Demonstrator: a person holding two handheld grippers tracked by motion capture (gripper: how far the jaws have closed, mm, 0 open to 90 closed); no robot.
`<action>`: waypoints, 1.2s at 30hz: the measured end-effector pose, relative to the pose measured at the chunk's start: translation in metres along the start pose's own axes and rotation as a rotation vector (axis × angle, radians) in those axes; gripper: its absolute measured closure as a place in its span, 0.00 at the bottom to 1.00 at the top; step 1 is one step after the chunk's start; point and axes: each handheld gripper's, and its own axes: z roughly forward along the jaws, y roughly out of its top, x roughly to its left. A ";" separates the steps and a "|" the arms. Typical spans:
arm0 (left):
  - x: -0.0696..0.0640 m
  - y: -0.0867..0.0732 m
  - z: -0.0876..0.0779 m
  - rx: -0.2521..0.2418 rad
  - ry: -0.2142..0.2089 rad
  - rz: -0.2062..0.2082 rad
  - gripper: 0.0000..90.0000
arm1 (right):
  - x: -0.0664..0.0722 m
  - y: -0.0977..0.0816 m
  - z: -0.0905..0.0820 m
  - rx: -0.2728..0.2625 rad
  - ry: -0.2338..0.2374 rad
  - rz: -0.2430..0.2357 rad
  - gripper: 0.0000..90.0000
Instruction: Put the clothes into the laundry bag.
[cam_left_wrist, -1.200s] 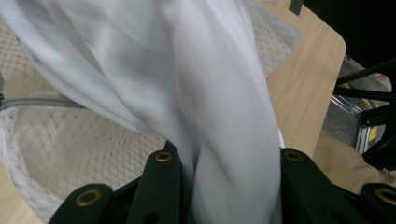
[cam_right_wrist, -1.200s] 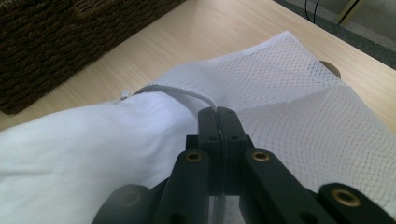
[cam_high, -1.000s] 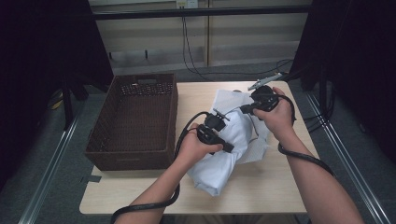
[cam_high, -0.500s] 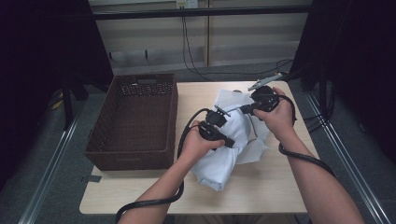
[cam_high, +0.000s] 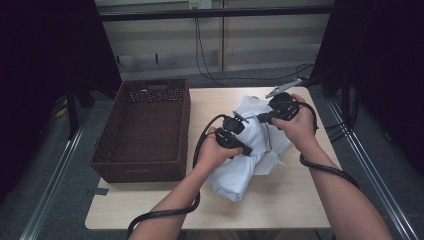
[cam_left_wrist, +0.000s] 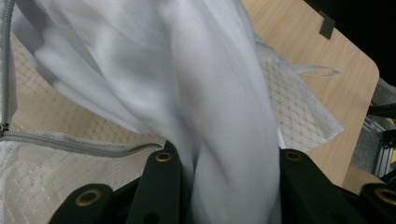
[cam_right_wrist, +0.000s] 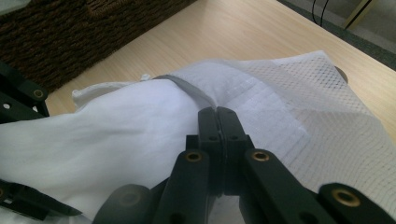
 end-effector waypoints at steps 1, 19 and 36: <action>0.000 0.000 0.001 0.003 0.002 -0.001 0.80 | 0.000 0.000 0.000 -0.001 0.001 0.001 1.00; 0.004 0.007 0.011 -0.008 -0.002 -0.018 0.80 | 0.003 -0.002 0.002 -0.006 0.023 -0.007 1.00; 0.009 0.018 0.025 -0.005 0.034 -0.022 0.79 | 0.000 -0.008 -0.001 -0.006 0.029 -0.009 1.00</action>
